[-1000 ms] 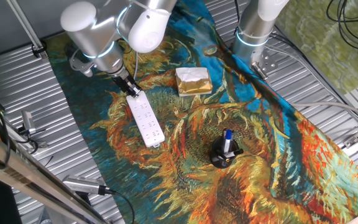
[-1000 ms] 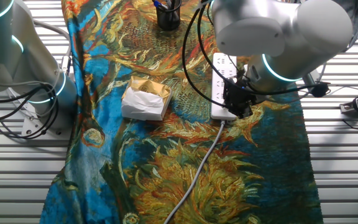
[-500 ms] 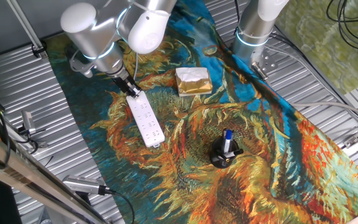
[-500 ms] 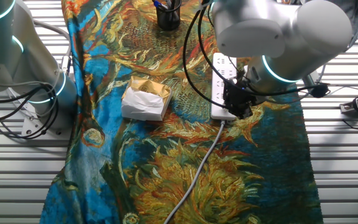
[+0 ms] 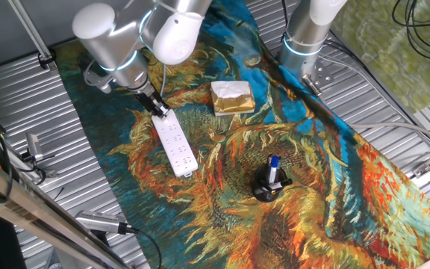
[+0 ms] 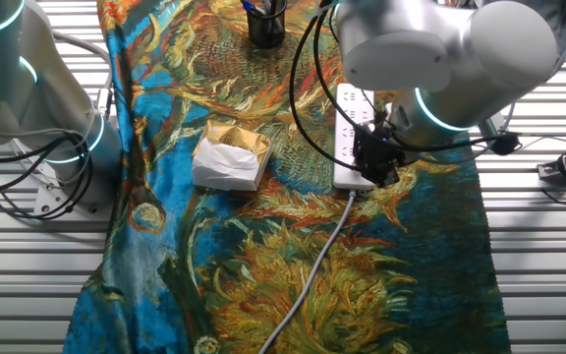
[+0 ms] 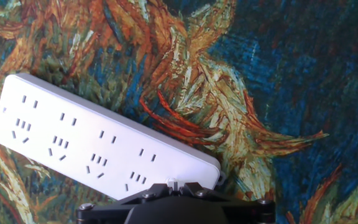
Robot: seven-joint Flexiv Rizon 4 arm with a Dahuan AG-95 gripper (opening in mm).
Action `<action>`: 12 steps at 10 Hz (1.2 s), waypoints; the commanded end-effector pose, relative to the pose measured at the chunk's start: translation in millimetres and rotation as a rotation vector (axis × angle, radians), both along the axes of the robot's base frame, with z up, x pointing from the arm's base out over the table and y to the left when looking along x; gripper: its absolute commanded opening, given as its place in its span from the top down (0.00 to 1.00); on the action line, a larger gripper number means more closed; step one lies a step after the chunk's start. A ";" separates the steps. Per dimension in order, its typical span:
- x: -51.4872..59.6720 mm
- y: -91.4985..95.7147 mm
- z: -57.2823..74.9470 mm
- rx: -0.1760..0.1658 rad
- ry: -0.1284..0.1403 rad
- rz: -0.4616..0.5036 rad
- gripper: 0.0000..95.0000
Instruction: Turn on the power strip by pressing the button
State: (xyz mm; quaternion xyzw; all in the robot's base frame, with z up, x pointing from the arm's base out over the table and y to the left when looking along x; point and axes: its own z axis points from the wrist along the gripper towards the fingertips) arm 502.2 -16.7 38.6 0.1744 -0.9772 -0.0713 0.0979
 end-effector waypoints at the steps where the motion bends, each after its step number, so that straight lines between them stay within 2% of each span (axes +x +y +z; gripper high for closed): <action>1: 0.0 2.2 -0.3 0.004 0.001 -0.003 1.00; 5: 0.4 4.1 -2.0 0.002 0.001 -0.004 1.00; 9: 2.4 2.4 -9.4 0.006 0.001 0.001 1.00; 12: 2.9 3.5 -11.2 0.012 0.015 0.002 1.00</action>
